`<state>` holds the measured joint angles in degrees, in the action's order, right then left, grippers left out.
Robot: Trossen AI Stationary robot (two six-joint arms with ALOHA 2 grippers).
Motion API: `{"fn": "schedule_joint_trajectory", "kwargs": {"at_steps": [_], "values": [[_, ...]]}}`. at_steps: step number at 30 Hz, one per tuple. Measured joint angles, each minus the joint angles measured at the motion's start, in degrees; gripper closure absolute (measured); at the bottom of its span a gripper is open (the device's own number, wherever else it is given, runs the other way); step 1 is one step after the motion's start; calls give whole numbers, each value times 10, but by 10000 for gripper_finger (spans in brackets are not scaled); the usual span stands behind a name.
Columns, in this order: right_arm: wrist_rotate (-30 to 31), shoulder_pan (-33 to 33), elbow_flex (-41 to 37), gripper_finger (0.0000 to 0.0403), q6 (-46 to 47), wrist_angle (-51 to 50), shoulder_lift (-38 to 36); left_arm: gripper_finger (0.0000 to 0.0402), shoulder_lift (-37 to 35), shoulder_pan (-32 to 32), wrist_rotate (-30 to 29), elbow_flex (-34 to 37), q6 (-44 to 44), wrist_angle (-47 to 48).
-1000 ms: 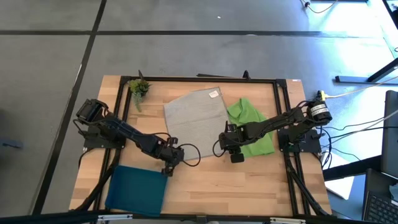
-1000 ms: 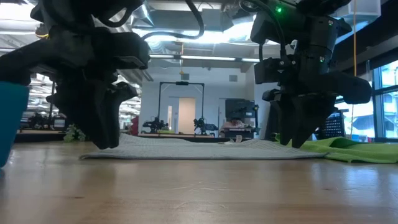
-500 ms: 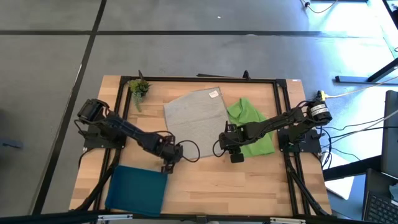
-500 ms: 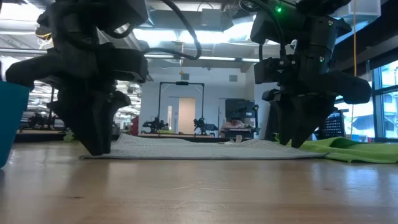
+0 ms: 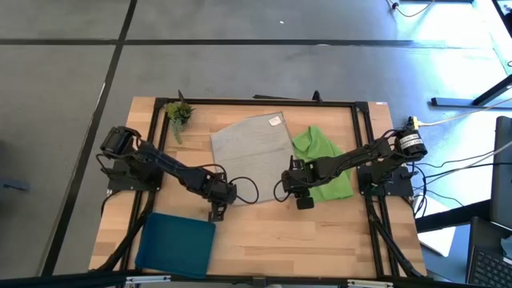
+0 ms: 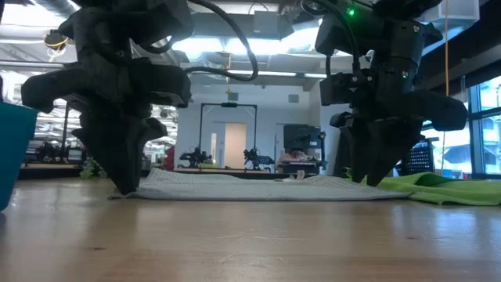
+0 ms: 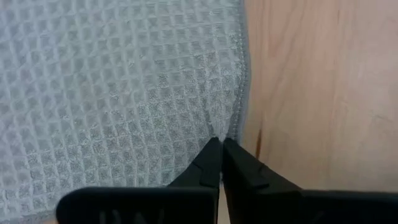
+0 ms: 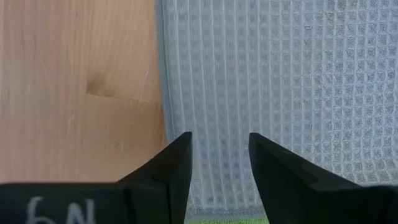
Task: Fold microfiber towels
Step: Fold the gray microfiber cloth
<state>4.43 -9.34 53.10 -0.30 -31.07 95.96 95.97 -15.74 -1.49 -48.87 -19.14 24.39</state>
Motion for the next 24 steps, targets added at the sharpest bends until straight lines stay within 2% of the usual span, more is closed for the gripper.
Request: {"fn": "schedule_joint_trajectory", "kwargs": {"at_steps": [8,24], "values": [[-14,0,0,244,-1,-13,0,401,-10,10,-9,-33,2,90],[-22,0,3,250,3,-2,53,401,-11,11,-9,-37,2,96]]}}
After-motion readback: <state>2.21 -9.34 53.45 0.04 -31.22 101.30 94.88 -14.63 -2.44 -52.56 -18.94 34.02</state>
